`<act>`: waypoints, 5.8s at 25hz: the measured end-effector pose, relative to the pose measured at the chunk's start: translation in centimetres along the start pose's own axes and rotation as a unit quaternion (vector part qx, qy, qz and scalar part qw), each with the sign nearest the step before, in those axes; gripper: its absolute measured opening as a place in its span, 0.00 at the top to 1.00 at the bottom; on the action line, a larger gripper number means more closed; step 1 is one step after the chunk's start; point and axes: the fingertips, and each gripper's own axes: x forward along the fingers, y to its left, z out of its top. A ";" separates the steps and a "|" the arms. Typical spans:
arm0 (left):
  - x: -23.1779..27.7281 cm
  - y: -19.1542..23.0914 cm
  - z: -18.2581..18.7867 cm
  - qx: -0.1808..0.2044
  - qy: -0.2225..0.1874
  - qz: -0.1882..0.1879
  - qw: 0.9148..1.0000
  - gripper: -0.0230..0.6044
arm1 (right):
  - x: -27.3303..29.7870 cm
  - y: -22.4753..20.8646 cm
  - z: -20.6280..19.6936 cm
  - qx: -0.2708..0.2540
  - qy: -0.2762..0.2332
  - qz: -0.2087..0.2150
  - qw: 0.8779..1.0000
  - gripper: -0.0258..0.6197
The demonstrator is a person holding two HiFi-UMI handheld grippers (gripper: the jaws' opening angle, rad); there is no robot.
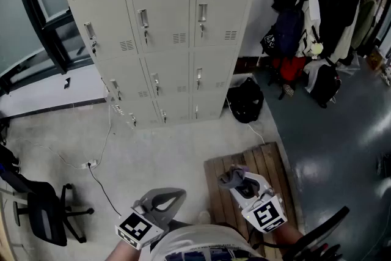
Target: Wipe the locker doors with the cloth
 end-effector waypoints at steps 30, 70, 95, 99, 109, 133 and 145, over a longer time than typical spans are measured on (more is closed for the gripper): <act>6.5 31.9 12.4 0.041 -0.050 -0.014 0.998 0.96 | 32.5 -33.8 31.9 -0.372 -0.008 -0.133 0.919 0.78; 14.6 42.0 15.7 0.010 -0.034 0.051 0.998 0.96 | 51.7 -38.8 16.8 -0.372 0.063 0.001 0.926 0.78; 13.7 41.2 14.8 0.018 -0.036 0.045 0.998 0.96 | 46.3 -37.1 25.5 -0.411 0.051 0.004 0.910 0.78; 13.3 40.8 14.9 0.022 -0.043 0.043 0.998 0.96 | 42.8 -38.3 33.4 -0.441 0.004 -0.058 0.896 0.78; 11.8 40.4 14.7 0.018 -0.049 0.053 0.997 0.96 | 41.0 -42.5 42.8 -0.468 -0.045 -0.160 0.868 0.78; 12.2 40.8 14.2 0.006 -0.041 0.058 0.997 0.96 | 50.9 -38.3 23.3 -0.415 0.069 -0.023 0.907 0.78; 12.7 41.2 13.8 -0.001 -0.031 0.064 0.997 0.96 | 55.5 -35.5 14.4 -0.390 0.106 0.034 0.914 0.78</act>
